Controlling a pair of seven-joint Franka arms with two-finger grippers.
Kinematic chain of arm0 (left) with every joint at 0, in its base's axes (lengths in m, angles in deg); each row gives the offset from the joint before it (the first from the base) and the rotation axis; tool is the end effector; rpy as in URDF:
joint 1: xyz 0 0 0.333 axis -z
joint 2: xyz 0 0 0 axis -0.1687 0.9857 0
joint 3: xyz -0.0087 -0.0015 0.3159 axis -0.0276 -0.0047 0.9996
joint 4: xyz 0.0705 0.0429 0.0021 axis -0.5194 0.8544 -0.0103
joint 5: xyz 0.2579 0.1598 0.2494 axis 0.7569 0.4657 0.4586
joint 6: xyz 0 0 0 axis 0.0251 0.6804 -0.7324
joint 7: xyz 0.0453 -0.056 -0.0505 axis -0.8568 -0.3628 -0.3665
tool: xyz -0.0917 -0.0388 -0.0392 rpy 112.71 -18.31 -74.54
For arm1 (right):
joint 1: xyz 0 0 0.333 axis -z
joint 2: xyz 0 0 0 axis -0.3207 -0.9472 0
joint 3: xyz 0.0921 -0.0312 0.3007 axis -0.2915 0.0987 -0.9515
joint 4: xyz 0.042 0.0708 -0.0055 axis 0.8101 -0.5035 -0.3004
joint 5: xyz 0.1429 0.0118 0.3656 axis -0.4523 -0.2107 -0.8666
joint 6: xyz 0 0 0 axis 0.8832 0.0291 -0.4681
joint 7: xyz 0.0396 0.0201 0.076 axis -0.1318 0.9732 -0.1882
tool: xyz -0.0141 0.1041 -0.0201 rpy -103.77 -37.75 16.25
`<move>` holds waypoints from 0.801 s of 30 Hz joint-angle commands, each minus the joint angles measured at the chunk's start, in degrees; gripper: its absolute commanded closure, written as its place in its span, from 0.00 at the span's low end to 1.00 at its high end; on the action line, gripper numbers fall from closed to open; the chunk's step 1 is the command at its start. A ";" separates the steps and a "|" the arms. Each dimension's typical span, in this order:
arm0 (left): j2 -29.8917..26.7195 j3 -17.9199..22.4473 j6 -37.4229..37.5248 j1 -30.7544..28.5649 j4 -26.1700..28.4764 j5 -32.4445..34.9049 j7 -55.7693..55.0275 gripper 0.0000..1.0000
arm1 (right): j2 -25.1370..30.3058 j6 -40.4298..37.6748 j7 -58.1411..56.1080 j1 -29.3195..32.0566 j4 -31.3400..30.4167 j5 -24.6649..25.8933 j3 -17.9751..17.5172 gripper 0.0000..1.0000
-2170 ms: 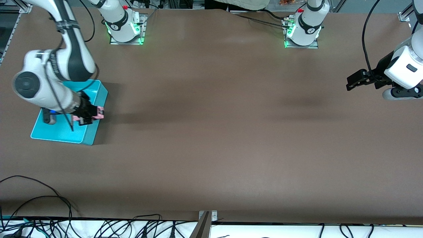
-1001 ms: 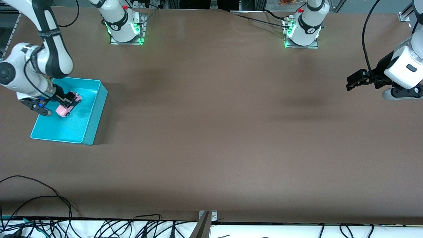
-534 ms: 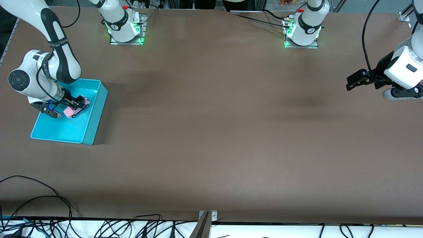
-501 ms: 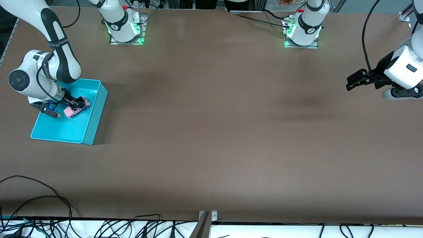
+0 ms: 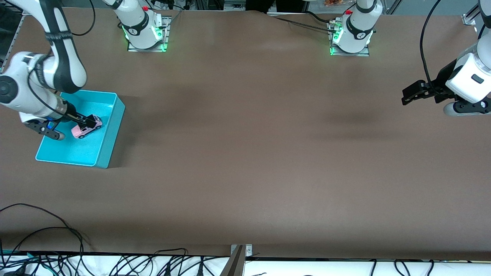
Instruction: Wind and store pink jeep toy
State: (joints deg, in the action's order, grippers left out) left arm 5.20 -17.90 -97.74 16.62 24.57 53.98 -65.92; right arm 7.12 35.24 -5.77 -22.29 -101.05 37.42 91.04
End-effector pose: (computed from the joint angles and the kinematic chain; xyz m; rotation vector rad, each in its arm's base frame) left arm 0.5677 -0.0347 0.5964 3.1332 0.1340 -0.1213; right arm 0.5422 -0.0974 0.3137 2.9503 -0.6330 -0.2018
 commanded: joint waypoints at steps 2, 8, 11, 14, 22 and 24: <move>-0.96 0.53 -0.54 0.56 1.15 -1.08 0.55 0.00 | -0.44 -15.39 -1.03 0.07 13.77 0.21 -2.59 0.00; -1.05 0.53 -0.54 0.56 1.15 -1.08 0.55 0.00 | -1.24 -25.77 -4.45 0.15 24.50 -2.24 -4.09 0.00; -1.05 0.53 -0.54 0.56 1.15 -1.08 0.47 0.00 | -1.06 -28.24 -9.72 0.16 27.75 -4.88 -4.09 0.00; -0.96 0.53 -0.54 0.56 1.15 -1.08 0.55 0.00 | -0.62 -31.66 -12.10 0.16 31.00 -5.33 -4.09 0.00; -1.05 0.53 -0.54 0.56 1.23 -1.08 0.47 0.00 | 2.36 -39.49 -11.32 -0.02 35.94 -5.33 -4.35 0.00; -1.05 0.53 -0.54 0.56 1.23 -1.08 0.47 0.00 | 4.29 -39.49 -11.32 -0.02 35.06 -5.07 -4.35 0.00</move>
State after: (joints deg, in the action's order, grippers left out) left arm 5.20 -17.92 -97.74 16.63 24.57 53.98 -65.92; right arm 8.45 -1.63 -16.02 -22.62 -66.79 33.16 86.96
